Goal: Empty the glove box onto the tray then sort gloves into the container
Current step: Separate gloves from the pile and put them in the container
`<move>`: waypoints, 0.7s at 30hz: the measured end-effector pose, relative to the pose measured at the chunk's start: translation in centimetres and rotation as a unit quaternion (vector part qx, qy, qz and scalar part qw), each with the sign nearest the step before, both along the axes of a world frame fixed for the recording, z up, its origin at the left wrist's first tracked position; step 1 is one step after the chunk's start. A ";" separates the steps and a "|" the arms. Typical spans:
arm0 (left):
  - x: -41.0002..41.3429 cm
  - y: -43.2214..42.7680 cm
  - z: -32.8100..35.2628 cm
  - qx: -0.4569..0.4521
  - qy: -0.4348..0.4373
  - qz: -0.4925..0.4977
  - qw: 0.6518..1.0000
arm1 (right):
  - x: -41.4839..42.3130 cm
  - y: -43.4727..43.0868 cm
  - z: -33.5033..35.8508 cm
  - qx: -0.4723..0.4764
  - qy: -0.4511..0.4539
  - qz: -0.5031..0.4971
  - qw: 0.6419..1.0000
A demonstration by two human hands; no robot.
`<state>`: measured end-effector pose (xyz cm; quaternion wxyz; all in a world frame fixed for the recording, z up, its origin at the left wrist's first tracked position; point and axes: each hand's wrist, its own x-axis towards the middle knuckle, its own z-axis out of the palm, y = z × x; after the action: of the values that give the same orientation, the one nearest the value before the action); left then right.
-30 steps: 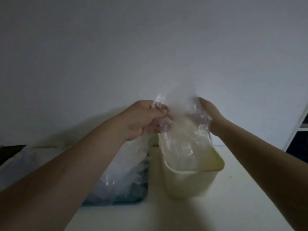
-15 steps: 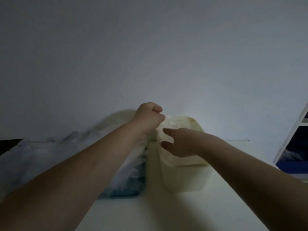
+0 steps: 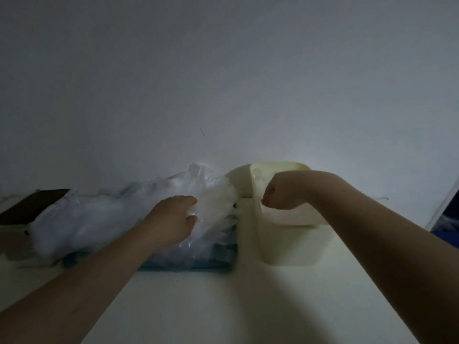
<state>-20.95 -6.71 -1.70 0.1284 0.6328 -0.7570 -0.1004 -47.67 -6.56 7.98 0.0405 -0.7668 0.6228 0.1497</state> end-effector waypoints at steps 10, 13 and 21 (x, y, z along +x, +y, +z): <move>2.8 0.4 -0.8 -0.154 0.128 -0.010 0.980 | 8.3 2.4 -2.6 -0.092 -0.347 0.051 0.932; 3.3 1.8 0.6 -0.173 0.276 0.015 0.945 | 9.5 1.9 -5.3 -0.077 -0.387 0.044 0.918; 4.9 4.4 4.0 -0.012 0.513 -0.017 0.858 | 10.5 1.3 -5.5 -0.146 -0.503 0.069 0.849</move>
<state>-16.03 -2.32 2.26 0.5049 0.4769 -0.5954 -0.4040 -37.15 -5.25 2.47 0.2254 -0.7755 0.4771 -0.3467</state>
